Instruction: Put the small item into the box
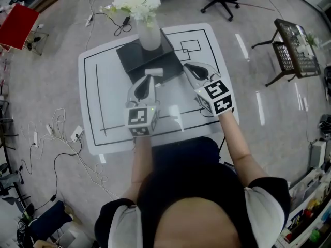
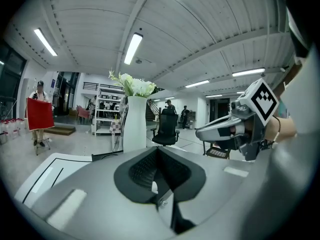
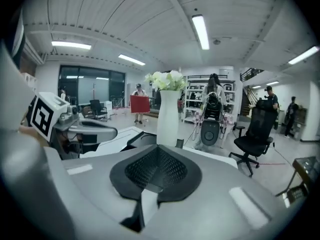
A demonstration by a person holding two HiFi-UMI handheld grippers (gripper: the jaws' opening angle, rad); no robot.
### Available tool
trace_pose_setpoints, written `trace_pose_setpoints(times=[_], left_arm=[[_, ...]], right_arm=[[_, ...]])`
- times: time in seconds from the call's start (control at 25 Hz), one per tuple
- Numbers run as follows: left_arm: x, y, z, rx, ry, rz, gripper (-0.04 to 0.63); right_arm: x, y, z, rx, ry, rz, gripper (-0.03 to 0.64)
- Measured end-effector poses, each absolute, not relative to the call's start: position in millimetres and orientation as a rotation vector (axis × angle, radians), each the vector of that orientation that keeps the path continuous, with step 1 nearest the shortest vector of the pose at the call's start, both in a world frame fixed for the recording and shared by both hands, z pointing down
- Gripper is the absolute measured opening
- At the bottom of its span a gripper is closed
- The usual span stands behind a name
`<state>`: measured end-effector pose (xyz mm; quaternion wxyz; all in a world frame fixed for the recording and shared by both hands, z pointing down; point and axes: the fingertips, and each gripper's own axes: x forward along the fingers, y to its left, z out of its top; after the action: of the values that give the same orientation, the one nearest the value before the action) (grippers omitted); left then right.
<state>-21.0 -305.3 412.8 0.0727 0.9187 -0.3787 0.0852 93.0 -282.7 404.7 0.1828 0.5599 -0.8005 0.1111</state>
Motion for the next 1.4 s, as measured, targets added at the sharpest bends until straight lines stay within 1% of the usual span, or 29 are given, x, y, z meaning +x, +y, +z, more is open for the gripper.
trace_pose_setpoints(times=[0.32,0.6,0.88,1.4], left_arm=[[-17.4,-297.2,412.3,2.771,-1.124,0.256,0.011],[-26.8,-299.4,412.4,2.758,-1.159,0.25,0.011],[-28.4,-295.5,416.0,2.747,-1.156,0.253,0.011],[-27.5,-287.7,419.4,2.754,-1.141,0.28,0.011]], right_arm=[[102.7,-264.7,389.7,1.921,-2.325,0.401,0.0],[116.6,-253.6,386.1,2.052,-2.307,0.377,0.0],[125.7,-248.4,397.4,2.043,-2.26,0.395,0.0],[112.7,-249.0,406.8,1.975,-2.285,0.426,0.0]])
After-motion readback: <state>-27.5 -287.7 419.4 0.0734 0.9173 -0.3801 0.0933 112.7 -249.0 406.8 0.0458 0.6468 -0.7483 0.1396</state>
